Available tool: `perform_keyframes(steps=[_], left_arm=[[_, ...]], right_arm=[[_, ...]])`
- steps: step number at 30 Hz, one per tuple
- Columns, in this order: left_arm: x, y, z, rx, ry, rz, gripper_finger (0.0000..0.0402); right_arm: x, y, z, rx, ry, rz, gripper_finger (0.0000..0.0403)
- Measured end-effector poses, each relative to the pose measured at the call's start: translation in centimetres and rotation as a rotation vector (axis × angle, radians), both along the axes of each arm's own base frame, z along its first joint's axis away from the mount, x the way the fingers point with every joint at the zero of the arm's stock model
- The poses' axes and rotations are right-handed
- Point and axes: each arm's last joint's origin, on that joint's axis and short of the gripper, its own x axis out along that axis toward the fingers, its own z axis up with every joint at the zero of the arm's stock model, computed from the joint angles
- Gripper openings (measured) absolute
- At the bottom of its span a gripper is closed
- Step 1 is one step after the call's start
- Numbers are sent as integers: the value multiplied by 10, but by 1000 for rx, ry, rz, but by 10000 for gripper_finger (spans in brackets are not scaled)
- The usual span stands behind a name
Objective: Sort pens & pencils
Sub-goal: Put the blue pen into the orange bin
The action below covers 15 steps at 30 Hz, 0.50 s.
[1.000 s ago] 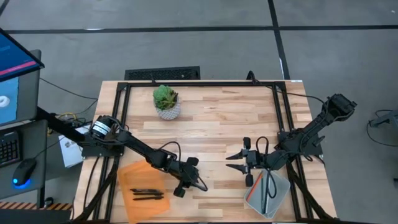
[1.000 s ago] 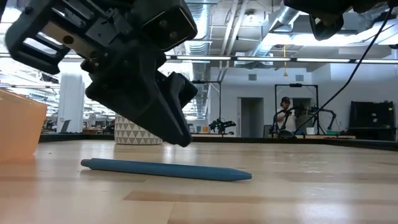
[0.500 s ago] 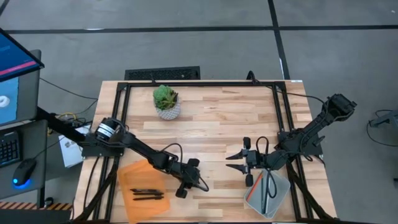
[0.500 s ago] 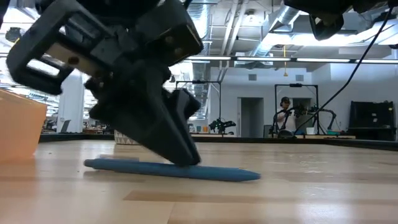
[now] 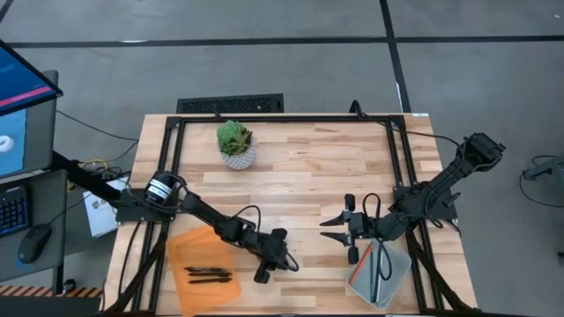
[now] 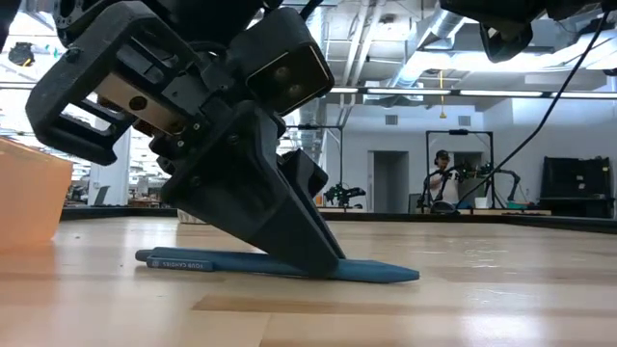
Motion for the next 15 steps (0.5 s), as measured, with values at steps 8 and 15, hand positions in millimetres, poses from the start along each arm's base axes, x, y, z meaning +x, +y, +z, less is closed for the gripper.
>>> perform_keyframes(steps=[8, 15], left_arm=[[3, -5, -15, -3, -39, 23, 76], [0, -11, -19, -12, -29, 43, 76]], right_arm=[[0, 0, 0, 2, -2, 0, 134], [0, 0, 0, 1, 0, 0, 134]])
